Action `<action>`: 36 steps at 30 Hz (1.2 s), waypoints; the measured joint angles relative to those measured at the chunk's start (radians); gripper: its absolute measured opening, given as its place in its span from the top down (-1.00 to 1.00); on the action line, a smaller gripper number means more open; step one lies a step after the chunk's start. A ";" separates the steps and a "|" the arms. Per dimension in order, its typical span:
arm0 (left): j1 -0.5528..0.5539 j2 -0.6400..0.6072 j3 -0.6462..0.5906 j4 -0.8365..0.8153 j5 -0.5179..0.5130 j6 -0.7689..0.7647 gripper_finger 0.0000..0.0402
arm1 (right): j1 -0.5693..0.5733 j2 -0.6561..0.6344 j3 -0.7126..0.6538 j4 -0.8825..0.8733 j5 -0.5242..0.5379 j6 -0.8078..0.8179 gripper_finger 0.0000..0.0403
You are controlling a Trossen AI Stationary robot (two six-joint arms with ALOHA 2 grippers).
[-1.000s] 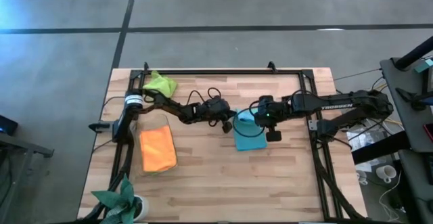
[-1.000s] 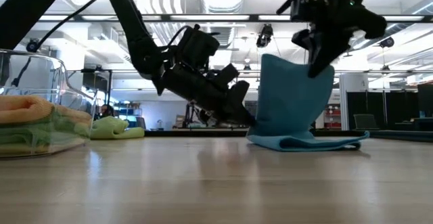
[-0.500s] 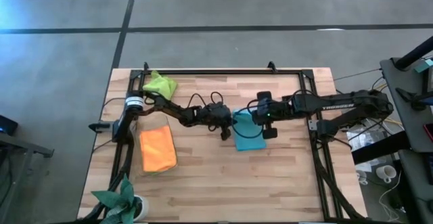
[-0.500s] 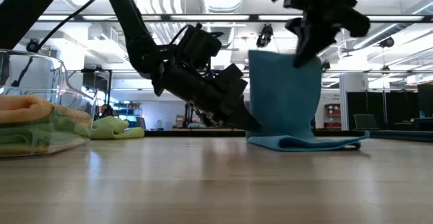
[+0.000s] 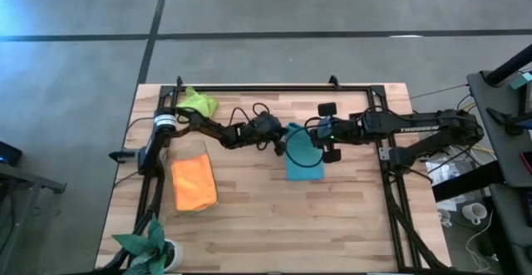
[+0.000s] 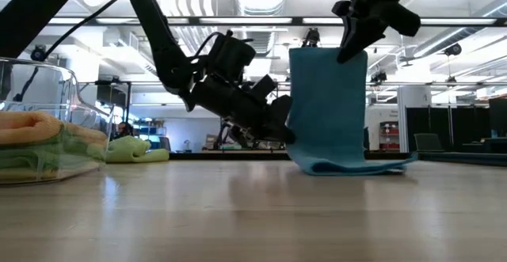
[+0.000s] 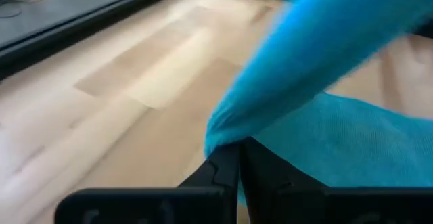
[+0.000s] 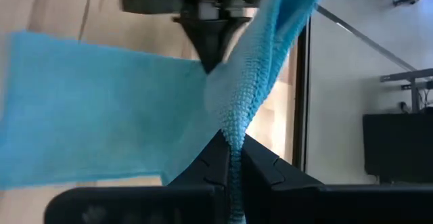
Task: Fold microfiber towels
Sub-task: Fold the blue microfiber towel on the table
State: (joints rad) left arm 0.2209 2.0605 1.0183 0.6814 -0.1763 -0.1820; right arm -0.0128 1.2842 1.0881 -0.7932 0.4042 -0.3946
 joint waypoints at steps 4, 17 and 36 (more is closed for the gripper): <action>0.013 0.000 -0.001 -0.001 0.038 -0.015 1.00 | -0.001 0.001 -0.005 0.003 0.000 0.001 0.94; -0.035 -0.022 -0.006 -0.099 0.215 -0.019 1.00 | -0.006 0.001 -0.084 0.040 -0.049 0.052 0.94; -0.066 -0.232 -0.013 -0.395 0.213 0.042 1.00 | 0.055 0.134 -0.293 0.303 -0.175 0.081 0.94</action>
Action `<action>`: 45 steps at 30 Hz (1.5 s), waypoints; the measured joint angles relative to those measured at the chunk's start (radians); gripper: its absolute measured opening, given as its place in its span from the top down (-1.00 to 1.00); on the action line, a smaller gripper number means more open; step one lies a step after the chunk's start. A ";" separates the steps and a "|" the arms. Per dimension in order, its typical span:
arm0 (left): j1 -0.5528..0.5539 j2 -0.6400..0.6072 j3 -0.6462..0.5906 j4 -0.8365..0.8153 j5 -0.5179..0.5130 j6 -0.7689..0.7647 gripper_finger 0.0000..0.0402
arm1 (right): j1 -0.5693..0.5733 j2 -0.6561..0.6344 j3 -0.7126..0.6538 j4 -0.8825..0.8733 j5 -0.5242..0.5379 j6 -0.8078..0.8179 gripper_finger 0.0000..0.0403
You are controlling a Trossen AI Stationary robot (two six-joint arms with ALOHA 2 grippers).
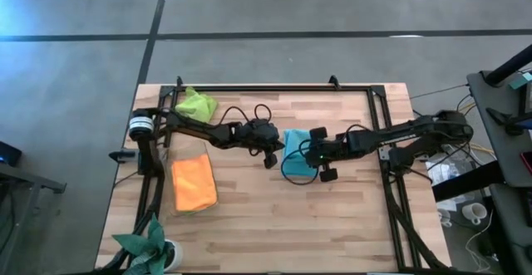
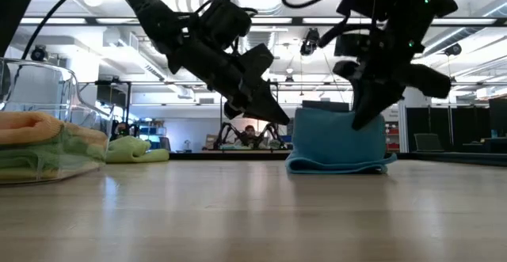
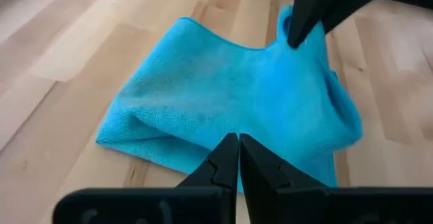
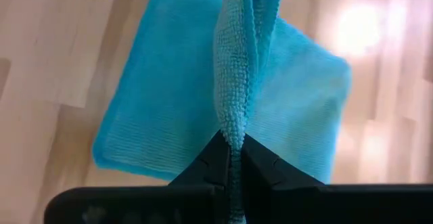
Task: Fold microfiber towels
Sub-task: Fold the blue microfiber towel on the table
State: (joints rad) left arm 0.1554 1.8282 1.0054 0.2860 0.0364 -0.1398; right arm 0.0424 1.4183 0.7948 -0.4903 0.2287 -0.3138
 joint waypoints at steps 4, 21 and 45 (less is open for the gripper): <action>-0.001 0.003 0.000 0.000 0.000 -0.001 1.00 | 0.019 0.051 0.000 0.024 0.000 0.031 0.94; -0.001 0.005 -0.003 0.001 0.000 0.015 1.00 | 0.022 -0.012 0.045 0.033 0.156 0.090 0.94; -0.065 0.006 -0.015 0.026 0.020 0.016 1.00 | 0.098 0.166 0.142 -0.078 0.015 0.079 0.57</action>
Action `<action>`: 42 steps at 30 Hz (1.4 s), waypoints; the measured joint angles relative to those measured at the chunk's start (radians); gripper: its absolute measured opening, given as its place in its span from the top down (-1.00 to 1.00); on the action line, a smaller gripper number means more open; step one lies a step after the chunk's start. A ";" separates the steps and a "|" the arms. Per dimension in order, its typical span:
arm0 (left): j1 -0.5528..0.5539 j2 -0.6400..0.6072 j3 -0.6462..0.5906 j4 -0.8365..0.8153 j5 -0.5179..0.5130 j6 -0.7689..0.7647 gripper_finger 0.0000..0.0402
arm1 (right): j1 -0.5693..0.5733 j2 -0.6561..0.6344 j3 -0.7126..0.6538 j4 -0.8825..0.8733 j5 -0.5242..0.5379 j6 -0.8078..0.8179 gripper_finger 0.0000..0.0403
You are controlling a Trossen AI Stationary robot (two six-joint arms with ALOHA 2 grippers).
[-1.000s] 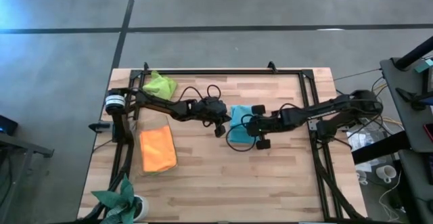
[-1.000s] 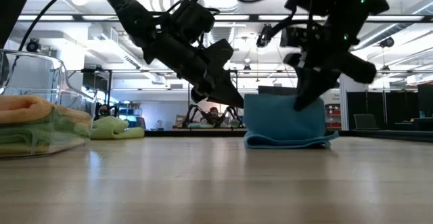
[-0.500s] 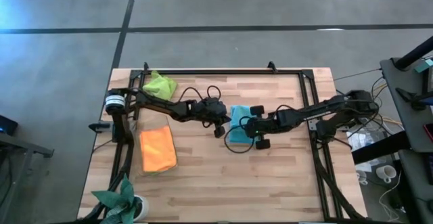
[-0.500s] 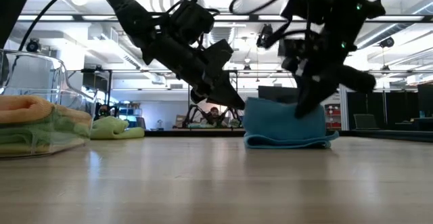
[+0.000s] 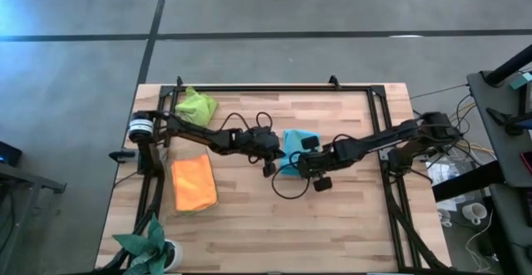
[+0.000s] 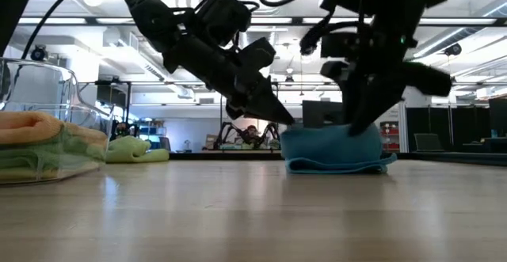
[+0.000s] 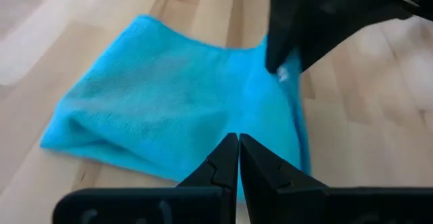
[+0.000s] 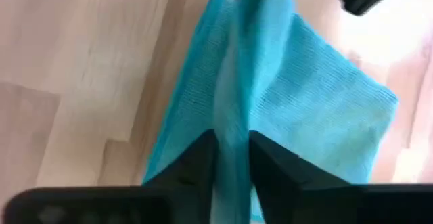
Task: Fold microfiber towels
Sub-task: Fold the blue microfiber towel on the table
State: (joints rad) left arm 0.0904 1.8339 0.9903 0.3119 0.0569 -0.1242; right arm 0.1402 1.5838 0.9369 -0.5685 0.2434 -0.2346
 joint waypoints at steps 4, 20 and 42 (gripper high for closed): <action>-0.013 0.014 -0.003 0.044 0.002 -0.001 1.00 | -0.001 -0.011 0.042 -0.121 0.002 0.033 0.44; -0.046 0.087 -0.004 0.098 0.002 -0.009 1.00 | 0.002 0.092 -0.017 -0.077 -0.005 0.133 0.71; -0.039 0.082 0.005 0.108 -0.004 0.000 1.00 | 0.027 0.073 0.017 -0.150 0.133 0.077 0.95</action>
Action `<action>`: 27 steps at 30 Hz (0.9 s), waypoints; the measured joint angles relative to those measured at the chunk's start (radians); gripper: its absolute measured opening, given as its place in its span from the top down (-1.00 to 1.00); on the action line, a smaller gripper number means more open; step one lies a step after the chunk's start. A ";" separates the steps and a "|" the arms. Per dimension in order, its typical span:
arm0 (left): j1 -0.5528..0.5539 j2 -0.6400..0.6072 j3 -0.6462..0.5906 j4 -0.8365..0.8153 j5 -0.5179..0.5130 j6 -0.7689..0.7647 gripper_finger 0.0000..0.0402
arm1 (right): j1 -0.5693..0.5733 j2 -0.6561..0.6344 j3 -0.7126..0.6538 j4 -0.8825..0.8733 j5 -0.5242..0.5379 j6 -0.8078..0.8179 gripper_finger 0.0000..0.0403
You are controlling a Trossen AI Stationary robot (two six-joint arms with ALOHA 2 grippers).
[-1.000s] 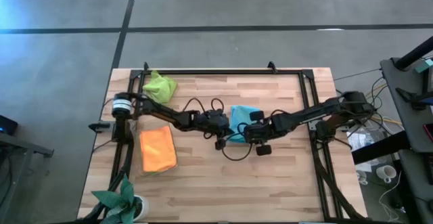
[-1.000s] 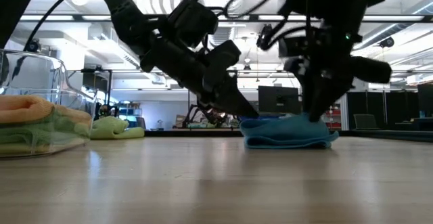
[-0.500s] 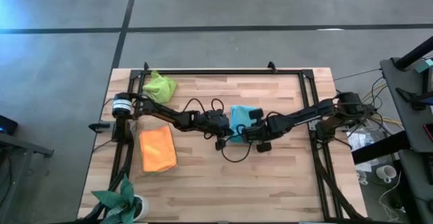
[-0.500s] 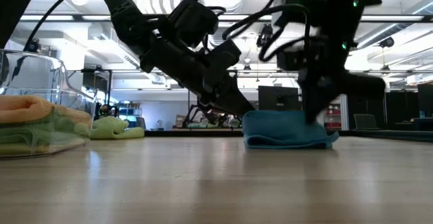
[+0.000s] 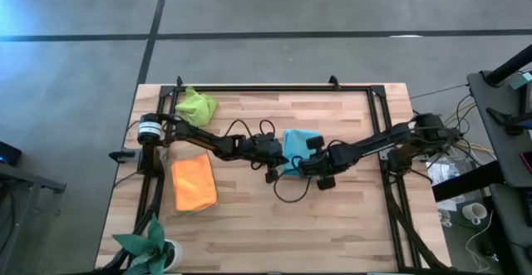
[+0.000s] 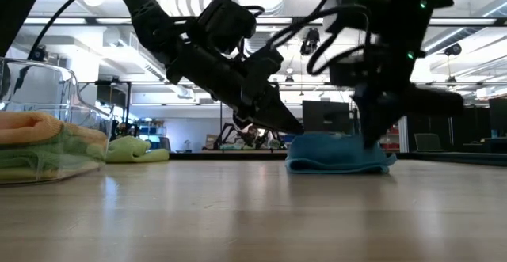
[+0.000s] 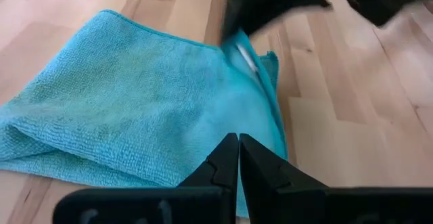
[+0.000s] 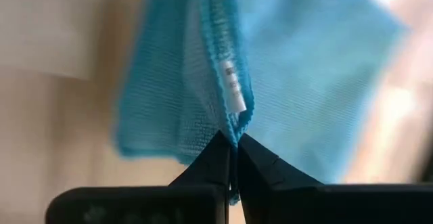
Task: Fold microfiber towels
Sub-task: Fold the blue microfiber towel on the table
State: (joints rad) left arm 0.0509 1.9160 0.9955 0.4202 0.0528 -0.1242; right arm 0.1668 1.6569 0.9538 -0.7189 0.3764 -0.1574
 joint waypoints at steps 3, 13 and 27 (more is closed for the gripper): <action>0.000 0.000 0.000 0.009 0.000 0.000 1.00 | 0.023 0.047 -0.007 0.027 -0.017 0.006 0.92; -0.015 0.020 -0.001 0.019 0.018 -0.007 1.00 | 0.044 0.078 0.018 0.001 -0.048 0.054 0.53; -0.018 0.125 0.019 0.023 0.027 -0.036 1.00 | 0.021 -0.098 0.036 0.075 -0.043 0.131 0.37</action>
State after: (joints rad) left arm 0.0330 2.0407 1.0144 0.4436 0.0803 -0.1600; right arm 0.1877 1.5586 0.9894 -0.6438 0.3333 -0.0265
